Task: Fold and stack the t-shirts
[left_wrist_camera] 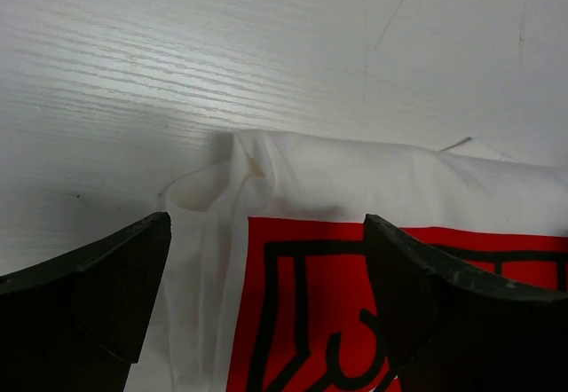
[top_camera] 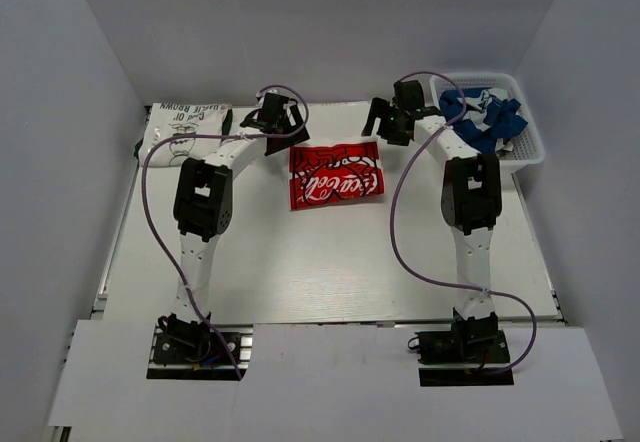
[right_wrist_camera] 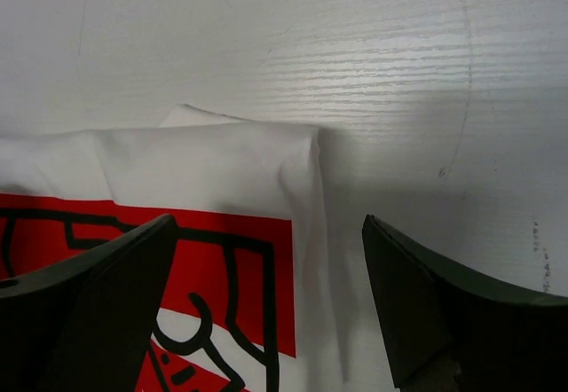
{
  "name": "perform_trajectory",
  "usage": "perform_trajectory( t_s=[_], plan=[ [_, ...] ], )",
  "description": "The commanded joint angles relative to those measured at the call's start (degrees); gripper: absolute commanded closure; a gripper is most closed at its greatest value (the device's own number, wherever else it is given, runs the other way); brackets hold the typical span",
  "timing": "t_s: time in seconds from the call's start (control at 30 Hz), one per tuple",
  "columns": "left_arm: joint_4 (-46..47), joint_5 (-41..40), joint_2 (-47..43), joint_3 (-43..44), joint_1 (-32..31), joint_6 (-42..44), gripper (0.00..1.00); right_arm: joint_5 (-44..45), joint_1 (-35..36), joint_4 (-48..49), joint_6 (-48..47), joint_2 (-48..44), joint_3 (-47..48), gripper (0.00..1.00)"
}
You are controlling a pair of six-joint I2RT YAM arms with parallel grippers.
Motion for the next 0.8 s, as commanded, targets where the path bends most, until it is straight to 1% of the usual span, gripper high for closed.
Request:
perform_trajectory(
  t_s=[0.0, 0.07, 0.1, 0.17, 0.2, 0.23, 0.27, 0.3, 0.33, 0.43, 0.53, 0.63, 0.67, 0.7, 0.73, 0.77],
  plan=[
    [0.9, 2.9, -4.1, 1.6, 0.5, 1.5, 0.01, -2.0, -0.7, 3.2, -1.0, -2.4, 3.2, 0.1],
    [2.3, 2.9, -7.0, -1.1, 0.5, 3.1, 0.01, -1.9, -0.4, 4.0, -1.7, -4.7, 1.5, 0.1],
    [2.3, 2.9, -8.2, -2.3, 0.5, 3.6, 0.01, -2.6, -0.3, 4.6, -2.0, -7.8, -0.9, 0.1],
    [2.3, 3.6, -11.5, -6.7, 0.5, 4.9, 0.01, -3.6, -0.3, 7.0, -2.2, -10.3, -7.1, 0.1],
    [2.3, 3.6, -12.6, -8.4, 0.5, 4.9, 0.01, -3.6, -0.2, 7.5, -2.2, -13.8, -8.7, 0.1],
    [2.3, 4.8, -13.5, -12.1, 0.5, 5.7, 0.01, -3.4, -0.2, 8.3, -2.3, -15.1, -10.5, 0.1],
    [2.3, 5.5, -14.4, -14.0, 0.5, 5.7, 0.01, -3.3, -0.2, 8.7, -2.4, -16.2, -15.2, 0.1],
    [3.1, 5.5, -16.2, -15.8, 0.5, 5.7, 0.01, -3.1, -0.2, 8.8, -2.2, -19.7, -16.6, 0.1],
    [3.1, 6.2, -17.0, -19.2, 0.5, 5.7, 0.01, -2.8, -0.3, 9.6, -2.5, -20.6, -17.9, 0.1],
    [4.2, 7.7, -18.6, -23.2, -0.1, 5.7, 0.01, -2.7, -0.2, 10.1, -3.1, -25.9, -25.8, 0.1],
    [6.4, 11.6, -18.0, -24.6, -0.1, 6.3, 0.01, -1.9, -0.4, 10.0, -3.7, -31.3, -30.4, 0.1],
    [6.4, 11.6, -15.6, -24.6, -0.1, 6.3, 0.01, 1.0, -0.7, 8.8, -3.5, -33.8, -34.1, 0.1],
    [6.9, 11.6, -14.8, -24.6, -0.1, 6.3, 0.01, 1.2, -0.6, 8.9, -3.8, -36.8, -34.9, 0.1],
    [6.9, 11.6, -13.0, -24.6, -0.1, 6.3, 0.01, 1.2, -0.7, 9.1, -3.7, -37.5, -36.6, 0.1],
    [6.9, 13.1, -11.8, -23.9, -0.1, 6.3, 0.01, 1.3, -0.6, 9.3, -3.8, -39.4, -38.2, 0.1],
    [6.9, 13.1, -10.7, -23.8, -0.1, 6.3, 0.04, 1.5, -0.7, 9.2, -3.7, -40.7, -39.5, 0.1]
  ],
)
